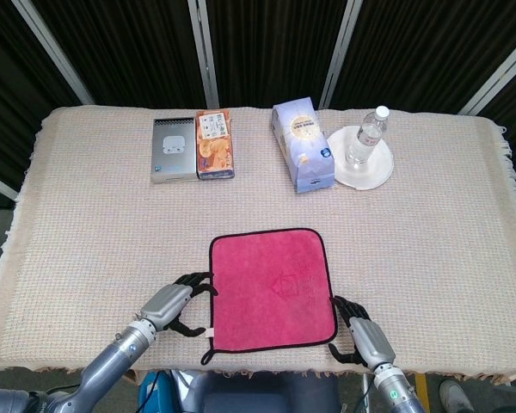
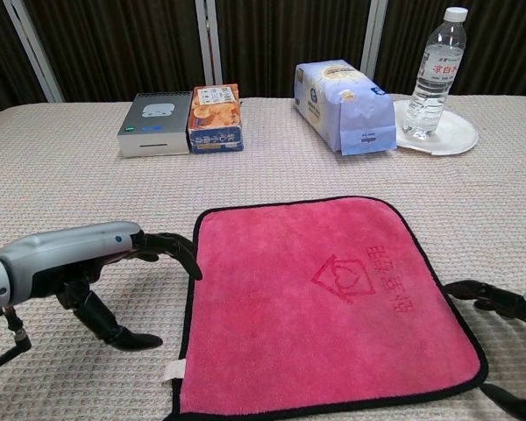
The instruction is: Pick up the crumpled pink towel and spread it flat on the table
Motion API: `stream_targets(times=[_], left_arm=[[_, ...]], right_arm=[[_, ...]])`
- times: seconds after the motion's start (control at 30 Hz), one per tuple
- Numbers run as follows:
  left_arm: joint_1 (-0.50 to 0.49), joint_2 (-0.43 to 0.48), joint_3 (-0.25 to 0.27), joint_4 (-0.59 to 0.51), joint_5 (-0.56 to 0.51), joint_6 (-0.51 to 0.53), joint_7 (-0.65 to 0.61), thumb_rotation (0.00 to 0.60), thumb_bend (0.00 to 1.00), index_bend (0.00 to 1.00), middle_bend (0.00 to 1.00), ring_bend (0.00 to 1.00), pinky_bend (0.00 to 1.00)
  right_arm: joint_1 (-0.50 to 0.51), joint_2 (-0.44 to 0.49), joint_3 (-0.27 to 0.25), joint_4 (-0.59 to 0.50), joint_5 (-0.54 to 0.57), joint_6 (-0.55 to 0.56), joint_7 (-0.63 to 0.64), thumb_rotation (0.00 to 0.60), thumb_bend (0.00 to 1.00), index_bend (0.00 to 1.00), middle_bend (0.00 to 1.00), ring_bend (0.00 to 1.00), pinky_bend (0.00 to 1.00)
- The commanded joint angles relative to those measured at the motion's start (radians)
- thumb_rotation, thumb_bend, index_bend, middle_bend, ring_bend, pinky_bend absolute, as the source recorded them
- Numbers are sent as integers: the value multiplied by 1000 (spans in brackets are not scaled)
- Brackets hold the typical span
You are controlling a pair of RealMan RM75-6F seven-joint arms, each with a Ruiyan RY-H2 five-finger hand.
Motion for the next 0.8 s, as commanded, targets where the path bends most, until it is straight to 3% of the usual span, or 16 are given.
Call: stream_targets(times=[0.03,0.23,0.37,0.47,0.6,0.8], left_arm=[[7,28,-23,-12,17,9,-34,600,272,238,26,0,0],[42,113,-75,-33,91,82,-112,600,231,236,28,0,0],[88,151,-85,5,166,200,-94,600,164,220,27,0,0],[159,177,-65,73,240,348,-43,600,130,193,23,0,0],[247,202,-38,135,288,477,-50,600,85,148,12,0,0],[375,225,1,220,337,623,-126,600,48,117,3,0,0]], right_arm=[[-1,17,5,-8,-13,4,8,600,390,0,0,0,0],[7,75,43,-4,-54,7,86,600,389,0,0,0,0],[4,100,98,43,-72,70,98,600,385,0,0,0,0],[2,122,153,119,-71,141,54,600,370,0,0,0,0],[-6,160,189,169,-63,171,83,600,359,0,0,0,0],[-42,199,184,224,-81,212,110,600,351,0,0,0,0]])
